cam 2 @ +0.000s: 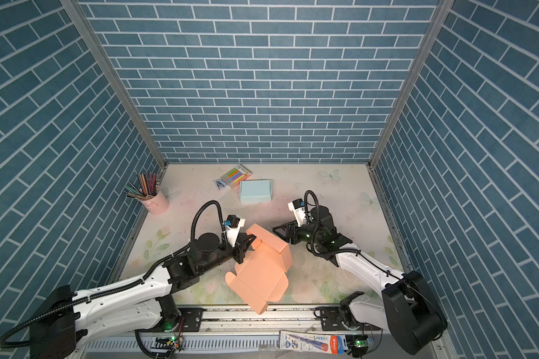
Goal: Fold the paper box
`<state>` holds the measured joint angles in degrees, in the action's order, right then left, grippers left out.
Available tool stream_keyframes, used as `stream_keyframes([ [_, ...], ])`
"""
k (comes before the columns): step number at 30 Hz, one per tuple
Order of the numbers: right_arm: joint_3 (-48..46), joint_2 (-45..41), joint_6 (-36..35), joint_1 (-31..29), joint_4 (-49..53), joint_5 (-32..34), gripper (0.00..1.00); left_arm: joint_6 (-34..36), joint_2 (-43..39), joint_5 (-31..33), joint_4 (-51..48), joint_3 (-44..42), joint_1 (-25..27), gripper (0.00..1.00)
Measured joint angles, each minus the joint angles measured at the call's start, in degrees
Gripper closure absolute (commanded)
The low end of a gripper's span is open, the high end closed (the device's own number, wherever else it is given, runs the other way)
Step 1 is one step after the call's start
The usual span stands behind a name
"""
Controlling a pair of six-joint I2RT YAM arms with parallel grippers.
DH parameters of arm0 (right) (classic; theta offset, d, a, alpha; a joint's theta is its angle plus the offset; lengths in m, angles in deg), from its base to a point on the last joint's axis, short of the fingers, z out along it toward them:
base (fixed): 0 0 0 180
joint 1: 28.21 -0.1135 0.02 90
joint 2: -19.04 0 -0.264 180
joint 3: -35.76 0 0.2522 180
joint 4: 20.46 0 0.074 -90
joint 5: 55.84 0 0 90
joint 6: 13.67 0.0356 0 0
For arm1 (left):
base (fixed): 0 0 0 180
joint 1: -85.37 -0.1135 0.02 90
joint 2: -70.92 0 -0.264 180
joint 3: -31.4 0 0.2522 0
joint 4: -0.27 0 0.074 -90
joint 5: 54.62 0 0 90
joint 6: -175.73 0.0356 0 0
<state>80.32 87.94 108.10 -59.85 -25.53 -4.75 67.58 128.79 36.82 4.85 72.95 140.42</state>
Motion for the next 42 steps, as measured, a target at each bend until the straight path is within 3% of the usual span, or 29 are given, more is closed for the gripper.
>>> stream_keyframes([
  [5, -1.0, 0.5, 1.5, -3.5, -5.7, -4.4, 0.47, 1.1, 2.6, 0.7, 1.3, -0.1, 0.2, 0.92],
  [18, -1.0, 4.2, 1.8, -4.9, -8.1, -4.2, 0.46, 3.4, 3.9, 2.7, 2.1, -1.5, 0.4, 0.89],
  [25, 0.3, 2.2, -1.2, -2.4, 0.5, -2.6, 0.35, 5.0, 3.9, 3.3, 3.4, -3.4, 0.4, 0.88],
  [30, 3.0, -3.0, -5.1, 0.2, 9.8, 0.8, 0.34, 6.3, 3.9, 5.2, 5.2, -6.8, 0.6, 0.88],
  [36, 5.4, -9.8, -8.2, -4.6, 14.8, 3.6, 0.30, 7.4, 6.9, 8.2, 8.8, -9.0, 1.2, 0.87],
  [42, 5.4, -7.7, -10.2, -9.4, 17.5, 5.2, 0.30, 7.9, 12.3, 10.1, 13.1, -9.0, 1.2, 0.87],
])
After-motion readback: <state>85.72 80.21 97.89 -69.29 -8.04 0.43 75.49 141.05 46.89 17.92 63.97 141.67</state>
